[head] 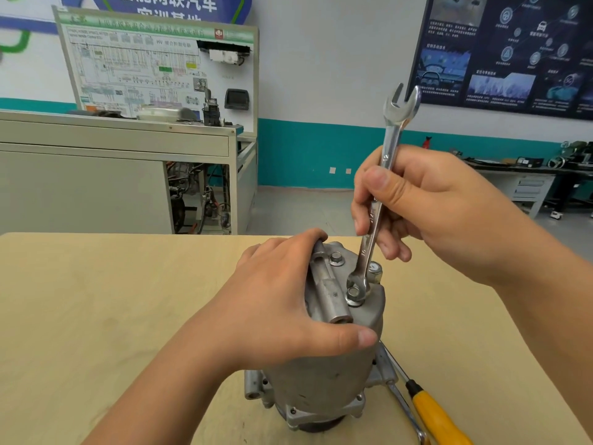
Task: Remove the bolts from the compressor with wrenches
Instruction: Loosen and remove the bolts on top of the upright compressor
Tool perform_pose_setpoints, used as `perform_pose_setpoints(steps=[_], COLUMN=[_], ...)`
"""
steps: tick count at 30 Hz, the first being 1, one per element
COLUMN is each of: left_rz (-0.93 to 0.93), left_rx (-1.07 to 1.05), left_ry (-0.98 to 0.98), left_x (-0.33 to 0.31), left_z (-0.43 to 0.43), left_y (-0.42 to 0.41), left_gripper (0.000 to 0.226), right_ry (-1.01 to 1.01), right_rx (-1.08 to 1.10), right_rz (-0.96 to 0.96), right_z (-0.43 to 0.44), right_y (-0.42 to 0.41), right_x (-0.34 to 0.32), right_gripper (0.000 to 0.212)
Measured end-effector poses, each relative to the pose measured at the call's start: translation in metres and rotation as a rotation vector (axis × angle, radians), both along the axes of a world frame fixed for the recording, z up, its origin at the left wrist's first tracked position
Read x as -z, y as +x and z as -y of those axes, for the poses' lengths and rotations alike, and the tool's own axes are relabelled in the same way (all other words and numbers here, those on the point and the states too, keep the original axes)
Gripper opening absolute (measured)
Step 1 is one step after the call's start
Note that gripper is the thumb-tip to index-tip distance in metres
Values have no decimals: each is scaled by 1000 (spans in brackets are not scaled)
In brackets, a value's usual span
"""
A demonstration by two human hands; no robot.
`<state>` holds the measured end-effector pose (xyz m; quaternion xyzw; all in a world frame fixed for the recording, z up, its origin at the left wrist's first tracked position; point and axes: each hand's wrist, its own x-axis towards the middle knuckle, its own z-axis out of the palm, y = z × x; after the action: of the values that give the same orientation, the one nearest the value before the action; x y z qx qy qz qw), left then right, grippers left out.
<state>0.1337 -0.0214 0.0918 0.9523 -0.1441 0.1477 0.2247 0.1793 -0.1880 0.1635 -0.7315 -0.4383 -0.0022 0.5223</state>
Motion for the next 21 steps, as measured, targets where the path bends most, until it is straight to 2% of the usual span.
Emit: perform_pose_setpoints(steps=[7, 11, 17, 21], left_rz=[20, 30, 34, 30], left_rx=[13, 22, 29, 15], left_ry=[-26, -24, -20, -6], left_x=[-2, -3, -3, -2], left_z=[2, 2, 2, 2], left_y=[-1, -1, 0, 1], left_gripper=[109, 97, 87, 103], right_ry=[-103, -103, -75, 48], right_rx=[11, -44, -88, -61], right_rz=[45, 34, 128, 159], right_z=[-9, -17, -7, 1], right_y=[-2, -6, -19, -21], right_x=[-7, -7, 4, 19], right_gripper=[19, 12, 34, 36])
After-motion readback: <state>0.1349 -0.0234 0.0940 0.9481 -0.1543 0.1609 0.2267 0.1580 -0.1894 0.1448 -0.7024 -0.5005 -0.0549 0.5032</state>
